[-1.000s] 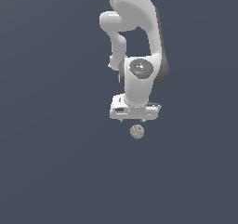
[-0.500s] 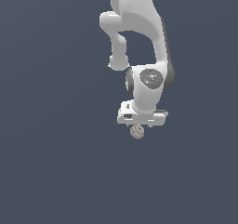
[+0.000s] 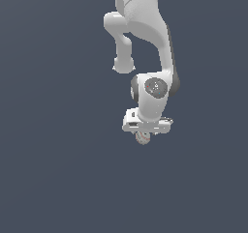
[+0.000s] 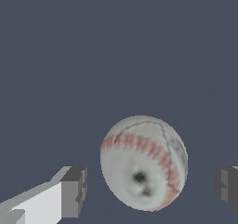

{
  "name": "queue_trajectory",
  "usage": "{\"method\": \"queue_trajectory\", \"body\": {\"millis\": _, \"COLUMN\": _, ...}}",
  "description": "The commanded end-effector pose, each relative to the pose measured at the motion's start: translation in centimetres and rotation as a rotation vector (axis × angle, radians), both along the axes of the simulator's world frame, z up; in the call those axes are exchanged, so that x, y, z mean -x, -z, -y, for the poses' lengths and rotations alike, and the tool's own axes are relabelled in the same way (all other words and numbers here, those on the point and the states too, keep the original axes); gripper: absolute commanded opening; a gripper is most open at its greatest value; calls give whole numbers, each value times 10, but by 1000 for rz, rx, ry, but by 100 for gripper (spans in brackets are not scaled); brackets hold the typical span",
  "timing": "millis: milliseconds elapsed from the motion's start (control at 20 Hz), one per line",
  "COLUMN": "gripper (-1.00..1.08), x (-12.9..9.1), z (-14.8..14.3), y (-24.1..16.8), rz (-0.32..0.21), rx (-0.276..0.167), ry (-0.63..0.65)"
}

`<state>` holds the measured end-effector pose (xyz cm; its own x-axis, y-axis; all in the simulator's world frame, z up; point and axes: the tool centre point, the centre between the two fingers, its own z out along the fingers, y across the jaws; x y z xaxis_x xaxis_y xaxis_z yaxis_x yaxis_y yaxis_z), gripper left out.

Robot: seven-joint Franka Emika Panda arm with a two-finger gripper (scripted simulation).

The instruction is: Pick up the object and move it to a goal position.

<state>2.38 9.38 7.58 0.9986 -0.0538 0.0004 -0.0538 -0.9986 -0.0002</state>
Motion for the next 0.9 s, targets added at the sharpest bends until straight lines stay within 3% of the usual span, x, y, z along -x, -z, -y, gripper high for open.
{"method": "queue_trajectory", "body": {"millis": 0, "gripper": 100, "x": 1, "z": 0, "y": 14, "rz": -1, "rx": 0, "ry": 1}}
{"method": "queue_trajectory", "body": {"millis": 350, "gripper": 100, "x": -1, "z": -1, "y": 28, "rz": -1, "rx": 0, "ry": 1}}
{"method": "queue_trajectory", "body": {"millis": 400, "gripper": -100, "x": -1, "z": -1, "y": 28, "rz": -1, "rx": 0, "ry": 1}}
{"method": "queue_trajectory", "body": {"millis": 850, "gripper": -100, "x": -1, "z": -1, "y": 28, "rz": -1, "rx": 0, "ry": 1}}
